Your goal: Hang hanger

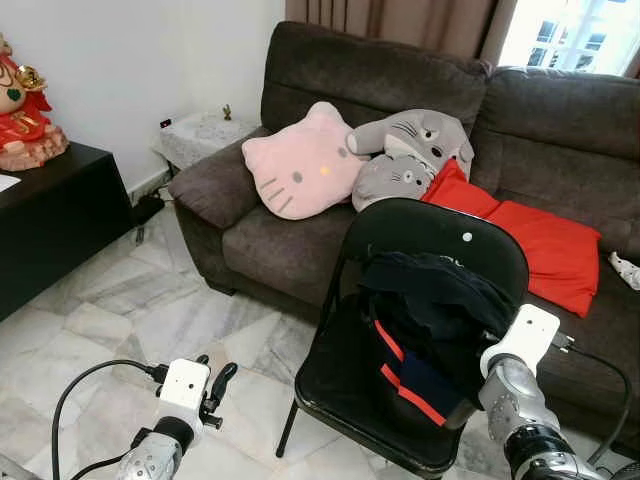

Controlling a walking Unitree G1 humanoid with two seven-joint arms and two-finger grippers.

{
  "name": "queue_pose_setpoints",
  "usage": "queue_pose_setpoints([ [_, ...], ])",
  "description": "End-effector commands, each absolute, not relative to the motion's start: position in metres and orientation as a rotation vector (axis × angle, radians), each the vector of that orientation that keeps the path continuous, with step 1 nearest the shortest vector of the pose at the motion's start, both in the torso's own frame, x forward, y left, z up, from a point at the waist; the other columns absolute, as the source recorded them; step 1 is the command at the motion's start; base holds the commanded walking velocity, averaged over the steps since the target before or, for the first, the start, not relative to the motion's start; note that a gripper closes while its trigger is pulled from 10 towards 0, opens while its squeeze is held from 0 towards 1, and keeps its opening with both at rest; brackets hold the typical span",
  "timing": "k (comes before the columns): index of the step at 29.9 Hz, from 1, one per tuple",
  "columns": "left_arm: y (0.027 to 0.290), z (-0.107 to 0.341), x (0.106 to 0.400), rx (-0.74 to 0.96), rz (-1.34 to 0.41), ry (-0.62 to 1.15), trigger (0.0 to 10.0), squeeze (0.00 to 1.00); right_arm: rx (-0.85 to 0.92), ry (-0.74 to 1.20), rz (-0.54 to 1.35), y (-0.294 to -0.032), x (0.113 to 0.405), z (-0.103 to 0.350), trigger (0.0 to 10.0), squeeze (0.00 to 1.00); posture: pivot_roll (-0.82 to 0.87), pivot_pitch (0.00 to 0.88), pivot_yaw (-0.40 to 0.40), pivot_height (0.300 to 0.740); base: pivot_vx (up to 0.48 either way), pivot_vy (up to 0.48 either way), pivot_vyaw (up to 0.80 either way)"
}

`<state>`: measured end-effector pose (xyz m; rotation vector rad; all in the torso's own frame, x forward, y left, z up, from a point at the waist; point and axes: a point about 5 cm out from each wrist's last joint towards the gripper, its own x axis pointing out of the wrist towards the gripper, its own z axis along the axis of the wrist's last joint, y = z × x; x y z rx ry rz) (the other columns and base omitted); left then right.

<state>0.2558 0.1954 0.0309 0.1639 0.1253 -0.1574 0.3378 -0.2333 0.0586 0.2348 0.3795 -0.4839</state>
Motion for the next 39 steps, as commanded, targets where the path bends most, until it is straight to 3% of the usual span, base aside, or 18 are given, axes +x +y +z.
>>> queue_pose_setpoints([
  [1, 0.1944, 0.0286, 0.2566, 0.158, -0.160, 0.141, 10.0, 0.00, 0.232, 0.354, -0.491, -0.2351, 0.3427, 0.0663, 10.0, 0.00, 0.04, 0.000, -0.013, 0.740, 0.000, 0.000, 0.00],
  [6, 0.1942, 0.0285, 0.2567, 0.159, -0.161, 0.142, 10.0, 0.00, 0.225, 0.358, -0.496, -0.2372, 0.3423, 0.0663, 10.0, 0.00, 0.04, 0.000, -0.012, 0.740, 0.000, 0.000, 0.00],
  [7, 0.1942, 0.0284, 0.2566, 0.159, -0.161, 0.141, 10.0, 0.00, 0.225, 0.362, -0.499, -0.2381, 0.3418, 0.0657, 0.0, 0.00, 0.04, 0.000, -0.013, 0.740, 0.000, 0.000, 0.00],
  [39, 0.1923, 0.0274, 0.2581, 0.167, -0.165, 0.145, 10.0, 0.00, 0.228, 0.371, -0.513, -0.2383, 0.3403, 0.0633, 0.0, 0.00, 0.05, 0.000, -0.016, 0.740, 0.000, 0.000, 0.00],
])
